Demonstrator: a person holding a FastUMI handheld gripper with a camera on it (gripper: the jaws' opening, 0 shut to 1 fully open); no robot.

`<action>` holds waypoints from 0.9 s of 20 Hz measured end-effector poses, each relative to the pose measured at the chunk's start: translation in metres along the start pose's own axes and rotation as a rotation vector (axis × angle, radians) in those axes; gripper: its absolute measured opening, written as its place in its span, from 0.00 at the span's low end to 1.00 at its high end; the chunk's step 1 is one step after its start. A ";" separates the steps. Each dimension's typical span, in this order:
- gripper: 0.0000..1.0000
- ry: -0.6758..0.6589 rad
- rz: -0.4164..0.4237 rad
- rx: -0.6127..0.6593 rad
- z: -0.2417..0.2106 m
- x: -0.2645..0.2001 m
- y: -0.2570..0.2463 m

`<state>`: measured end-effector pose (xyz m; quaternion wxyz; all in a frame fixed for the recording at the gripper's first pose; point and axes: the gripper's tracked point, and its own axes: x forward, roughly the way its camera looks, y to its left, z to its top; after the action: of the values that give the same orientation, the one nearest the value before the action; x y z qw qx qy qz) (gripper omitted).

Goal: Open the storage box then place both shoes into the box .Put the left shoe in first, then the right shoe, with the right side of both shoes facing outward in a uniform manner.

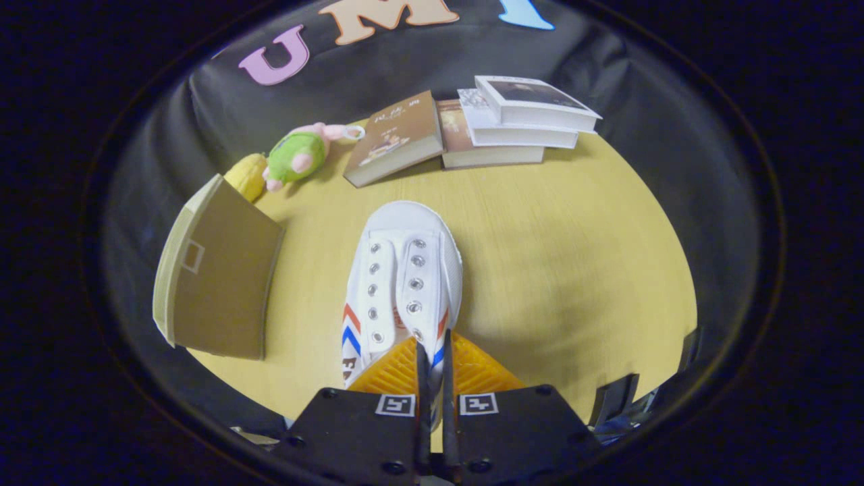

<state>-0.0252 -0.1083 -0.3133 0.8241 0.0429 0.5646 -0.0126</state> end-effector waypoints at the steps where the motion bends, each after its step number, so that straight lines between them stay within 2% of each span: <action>1: 0.10 -0.011 0.008 0.006 0.006 -0.008 0.010; 8: 0.10 -0.046 0.064 0.042 0.036 -0.050 0.092; 18: 0.10 -0.085 0.173 0.011 0.055 -0.071 0.206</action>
<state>0.0140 0.0906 -0.2154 0.8450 0.0954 0.5234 0.0538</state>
